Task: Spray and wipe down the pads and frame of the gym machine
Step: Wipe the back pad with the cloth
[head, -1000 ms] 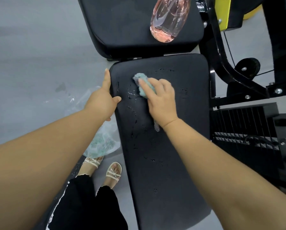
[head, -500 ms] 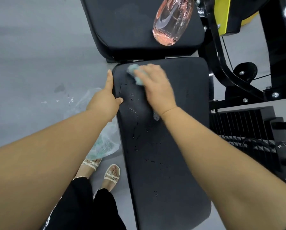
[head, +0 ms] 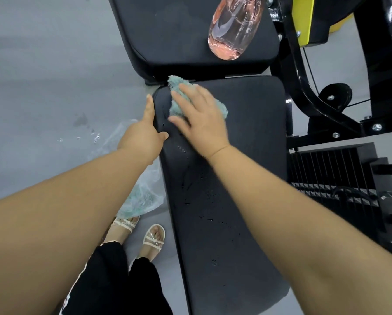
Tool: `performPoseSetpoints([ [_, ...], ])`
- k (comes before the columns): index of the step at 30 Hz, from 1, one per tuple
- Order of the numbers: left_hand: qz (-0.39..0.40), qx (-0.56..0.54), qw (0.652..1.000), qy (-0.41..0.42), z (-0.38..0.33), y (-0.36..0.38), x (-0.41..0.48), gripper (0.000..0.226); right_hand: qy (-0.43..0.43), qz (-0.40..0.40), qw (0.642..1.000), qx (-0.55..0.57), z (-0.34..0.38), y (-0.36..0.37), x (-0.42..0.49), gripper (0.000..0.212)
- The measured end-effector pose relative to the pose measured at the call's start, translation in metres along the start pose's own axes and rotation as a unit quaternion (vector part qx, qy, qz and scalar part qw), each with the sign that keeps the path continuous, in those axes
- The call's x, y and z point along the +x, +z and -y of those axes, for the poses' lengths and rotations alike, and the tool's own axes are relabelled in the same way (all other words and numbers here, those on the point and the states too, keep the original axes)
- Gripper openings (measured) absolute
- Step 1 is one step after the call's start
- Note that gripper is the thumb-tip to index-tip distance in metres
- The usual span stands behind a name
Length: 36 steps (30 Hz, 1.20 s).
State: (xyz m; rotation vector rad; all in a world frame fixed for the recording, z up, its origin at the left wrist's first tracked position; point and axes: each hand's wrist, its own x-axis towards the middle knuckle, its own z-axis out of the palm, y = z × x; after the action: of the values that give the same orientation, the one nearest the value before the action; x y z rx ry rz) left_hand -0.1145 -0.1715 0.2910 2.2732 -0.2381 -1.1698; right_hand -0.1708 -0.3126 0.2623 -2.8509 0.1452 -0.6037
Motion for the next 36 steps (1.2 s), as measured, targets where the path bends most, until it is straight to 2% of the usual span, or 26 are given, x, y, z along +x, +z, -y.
performPoseSetpoints([
  [2,0.001,-0.009,1.000,-0.001,0.000,-0.001,-0.001,0.087,0.008,-0.032,0.999,-0.023,-0.036,-0.011,-0.003,0.032],
  [4,0.000,-0.010,1.000,0.003,0.002,-0.002,0.000,0.087,0.108,-0.032,0.993,-0.028,-0.061,-0.023,-0.012,0.028],
  [6,0.004,-0.019,1.000,0.010,0.003,-0.002,0.000,0.086,0.223,-0.043,0.974,-0.016,-0.054,-0.025,-0.017,0.034],
  [8,0.022,-0.062,0.998,0.019,0.005,-0.005,0.001,0.086,0.267,-0.077,0.961,-0.012,-0.024,-0.013,-0.009,0.037],
  [10,0.068,-0.142,0.987,0.021,0.010,-0.013,-0.001,0.083,0.215,-0.084,0.973,0.004,0.010,0.002,-0.002,0.035],
  [13,0.144,-0.232,0.962,0.012,0.021,-0.027,-0.006,0.073,0.052,-0.034,0.997,0.049,0.046,0.011,-0.018,0.029],
  [16,0.135,-0.292,0.947,-0.010,0.020,-0.026,-0.013,0.065,-0.098,0.033,0.993,0.053,0.027,0.003,-0.048,0.025],
  [17,0.118,-0.311,0.943,-0.019,0.017,-0.023,-0.018,0.062,-0.097,0.038,0.994,0.046,0.013,-0.002,-0.057,0.024],
  [19,0.076,-0.320,0.944,-0.020,0.007,-0.016,-0.027,0.054,0.011,0.021,0.999,0.022,-0.016,-0.014,-0.075,0.031],
  [21,0.027,-0.265,0.964,-0.001,0.000,-0.010,-0.032,0.048,0.200,-0.023,0.979,-0.015,-0.040,-0.029,-0.090,0.034],
  [23,-0.035,-0.154,0.987,0.029,-0.003,-0.007,-0.034,0.049,0.415,-0.072,0.907,-0.006,-0.038,-0.035,-0.089,0.038],
  [24,-0.067,-0.093,0.992,0.047,-0.005,-0.005,-0.034,0.049,0.467,-0.089,0.879,0.000,-0.029,-0.031,-0.083,0.042],
  [25,-0.097,-0.049,0.992,0.070,-0.008,-0.003,-0.034,0.050,0.467,-0.097,0.879,0.000,-0.015,-0.026,-0.077,0.048],
  [26,-0.124,-0.021,0.987,0.095,-0.013,0.000,-0.035,0.049,0.429,-0.091,0.899,-0.004,0.001,-0.020,-0.072,0.053],
  [29,-0.164,0.034,0.972,0.165,-0.029,0.005,-0.035,0.043,0.209,-0.010,0.977,0.035,0.037,-0.007,-0.077,0.044],
  [31,-0.163,0.081,0.961,0.209,-0.036,0.006,-0.031,0.041,0.071,0.022,0.996,0.045,0.016,-0.011,-0.085,0.038],
  [32,-0.157,0.109,0.953,0.233,-0.038,0.005,-0.028,0.041,0.050,0.028,0.998,0.025,-0.002,-0.016,-0.089,0.039],
  [33,-0.145,0.142,0.945,0.257,-0.042,0.006,-0.025,0.043,0.079,0.021,0.997,-0.006,-0.024,-0.021,-0.093,0.040],
  [34,-0.126,0.179,0.937,0.273,-0.047,0.006,-0.021,0.045,0.155,0.002,0.987,-0.033,-0.045,-0.028,-0.097,0.041],
  [35,-0.107,0.220,0.929,0.278,-0.050,0.007,-0.018,0.048,0.261,-0.021,0.964,-0.045,-0.062,-0.037,-0.098,0.041],
  [36,-0.091,0.261,0.921,0.273,-0.053,0.009,-0.015,0.052,0.373,-0.047,0.926,-0.036,-0.074,-0.045,-0.097,0.041],
])
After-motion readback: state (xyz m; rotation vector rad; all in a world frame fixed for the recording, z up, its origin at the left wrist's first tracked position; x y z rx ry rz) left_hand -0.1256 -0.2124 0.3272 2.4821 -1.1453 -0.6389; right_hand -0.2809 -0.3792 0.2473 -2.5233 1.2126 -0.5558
